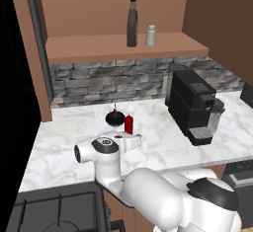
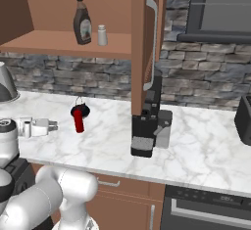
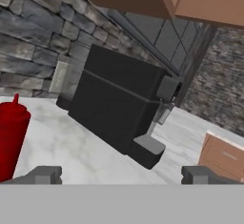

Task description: There are various items on the counter. Only move the condiments/shakers into the cabinet.

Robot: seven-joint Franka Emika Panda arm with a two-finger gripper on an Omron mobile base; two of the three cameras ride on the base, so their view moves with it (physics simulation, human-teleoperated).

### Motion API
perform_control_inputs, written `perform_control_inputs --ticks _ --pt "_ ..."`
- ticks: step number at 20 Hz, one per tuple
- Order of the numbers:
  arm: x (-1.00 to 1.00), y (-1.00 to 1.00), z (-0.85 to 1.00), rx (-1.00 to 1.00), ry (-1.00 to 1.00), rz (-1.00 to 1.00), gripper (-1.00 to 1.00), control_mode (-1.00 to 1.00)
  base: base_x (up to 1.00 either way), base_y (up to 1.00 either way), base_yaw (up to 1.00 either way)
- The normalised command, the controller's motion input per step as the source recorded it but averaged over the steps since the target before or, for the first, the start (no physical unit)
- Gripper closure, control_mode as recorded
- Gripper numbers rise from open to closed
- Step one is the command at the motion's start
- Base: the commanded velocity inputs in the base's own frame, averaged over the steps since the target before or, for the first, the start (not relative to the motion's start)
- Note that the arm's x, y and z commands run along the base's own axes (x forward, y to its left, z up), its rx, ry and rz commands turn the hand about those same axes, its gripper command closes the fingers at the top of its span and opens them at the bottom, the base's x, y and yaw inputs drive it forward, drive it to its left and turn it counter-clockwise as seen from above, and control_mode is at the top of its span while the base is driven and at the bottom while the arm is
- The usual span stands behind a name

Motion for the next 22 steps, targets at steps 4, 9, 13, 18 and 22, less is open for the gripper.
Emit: perform_control_inputs --ticks 4,9,13,18,22 --pt "0.0 -0.24 0.0 0.01 0.0 0.0 -1.0 -1.0 0.0 0.0 0.0" --pt "0.0 -0.19 0.0 0.0 0.0 0.0 -1.0 -1.0 0.0 0.0 0.0" --pt "0.01 -0.06 0.0 0.0 0.0 0.0 -1.0 -1.0 0.0 0.0 0.0" --pt "0.15 0.0 0.0 0.0 0.0 0.0 -1.0 -1.0 0.0 0.0 0.0" --pt "0.18 0.0 0.0 0.0 0.0 0.0 -1.0 -1.0 0.0 0.0 0.0"
